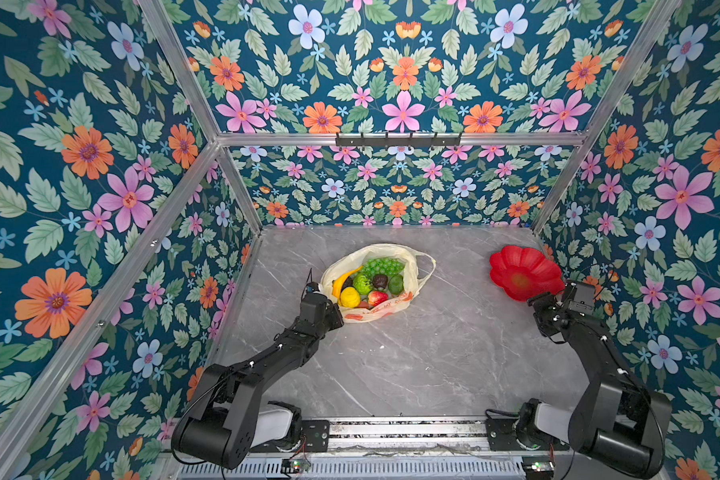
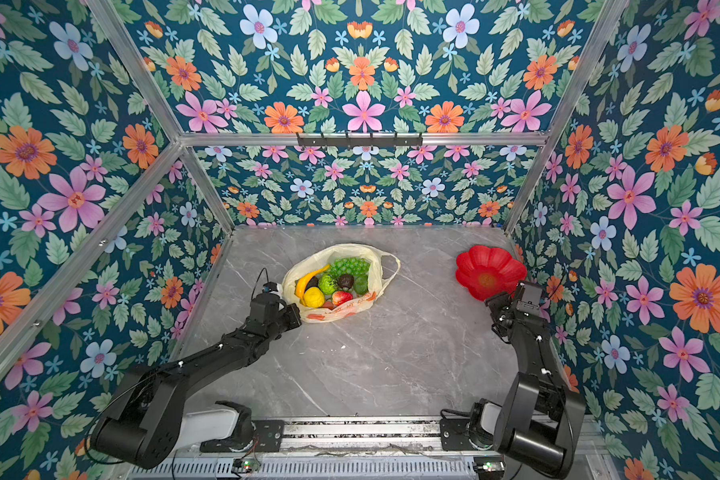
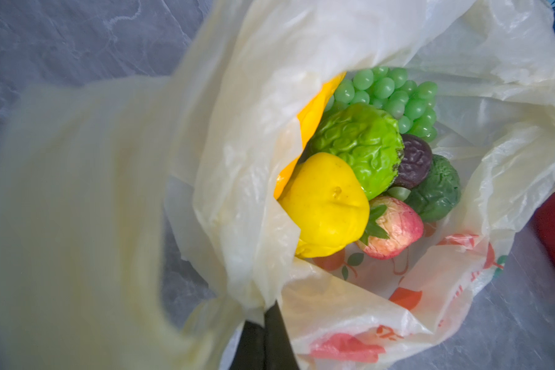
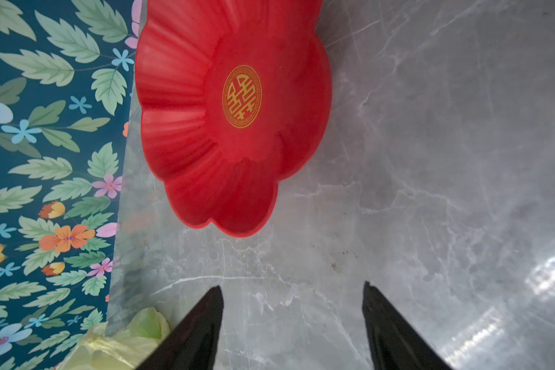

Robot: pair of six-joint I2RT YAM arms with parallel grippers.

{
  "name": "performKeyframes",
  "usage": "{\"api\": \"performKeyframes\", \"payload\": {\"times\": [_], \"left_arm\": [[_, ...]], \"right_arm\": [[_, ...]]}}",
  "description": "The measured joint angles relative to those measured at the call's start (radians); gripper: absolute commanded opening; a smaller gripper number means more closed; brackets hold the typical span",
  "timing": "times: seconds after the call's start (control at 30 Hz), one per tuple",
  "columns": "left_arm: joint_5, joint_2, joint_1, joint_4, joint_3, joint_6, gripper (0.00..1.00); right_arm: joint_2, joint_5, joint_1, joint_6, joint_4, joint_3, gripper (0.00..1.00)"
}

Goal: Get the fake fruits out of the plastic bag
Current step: 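Release the bag rim and move the right gripper to the red plate, then grasp the red plate rim with the right gripper and drag it toward the robot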

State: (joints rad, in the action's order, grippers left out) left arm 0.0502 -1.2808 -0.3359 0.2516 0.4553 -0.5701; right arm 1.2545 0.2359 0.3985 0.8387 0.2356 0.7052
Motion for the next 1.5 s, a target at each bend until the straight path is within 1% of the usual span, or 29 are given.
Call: {"api": "performKeyframes", "payload": {"times": [0.17, 0.23, 0.3, 0.4, 0.43, 0.47, 0.57, 0.77, 0.87, 1.07, 1.2, 1.33, 1.5], "left_arm": [[-0.001, -0.005, 0.000, -0.003, 0.001, 0.000, 0.00], [-0.001, -0.007, 0.000, -0.004, 0.001, 0.000, 0.00], [-0.001, -0.011, 0.000, -0.004, 0.001, 0.000, 0.00], [-0.002, -0.016, 0.000, -0.003, 0.001, 0.000, 0.00], [-0.002, -0.019, 0.000, -0.003, 0.001, 0.000, 0.00], [-0.002, -0.022, 0.000, -0.003, 0.001, 0.000, 0.00], [-0.002, -0.032, 0.000, -0.001, 0.002, 0.000, 0.00], [-0.003, -0.046, -0.001, 0.000, 0.003, 0.000, 0.00], [-0.003, -0.053, -0.001, 0.002, 0.005, 0.000, 0.00], [-0.003, -0.055, -0.001, 0.002, 0.005, 0.000, 0.00], [-0.004, -0.055, -0.001, 0.002, 0.005, 0.000, 0.00], [-0.007, -0.053, -0.001, 0.002, 0.005, 0.000, 0.00], [-0.011, -0.048, -0.001, 0.000, 0.008, 0.001, 0.00]], "right_arm": [[0.131, 0.018, 0.003, 0.060, -0.098, 0.021, 0.70], [0.172, 0.023, 0.004, 0.079, -0.135, 0.033, 0.69], [0.207, 0.025, 0.004, 0.095, -0.160, 0.047, 0.65], [0.258, 0.030, 0.004, 0.105, -0.191, 0.075, 0.52], [0.275, 0.033, 0.004, 0.106, -0.197, 0.082, 0.46], [0.295, 0.039, 0.004, 0.111, -0.204, 0.091, 0.43], [0.344, 0.054, 0.004, 0.119, -0.215, 0.110, 0.41], [0.402, 0.081, 0.004, 0.130, -0.228, 0.111, 0.31], [0.441, 0.097, 0.002, 0.144, -0.248, 0.112, 0.28], [0.463, 0.100, -0.026, 0.155, -0.270, 0.118, 0.24], [0.461, 0.100, -0.031, 0.157, -0.291, 0.101, 0.18], [0.436, 0.100, -0.037, 0.157, -0.291, 0.083, 0.14], [0.369, 0.102, -0.042, 0.150, -0.267, 0.051, 0.12]]}}
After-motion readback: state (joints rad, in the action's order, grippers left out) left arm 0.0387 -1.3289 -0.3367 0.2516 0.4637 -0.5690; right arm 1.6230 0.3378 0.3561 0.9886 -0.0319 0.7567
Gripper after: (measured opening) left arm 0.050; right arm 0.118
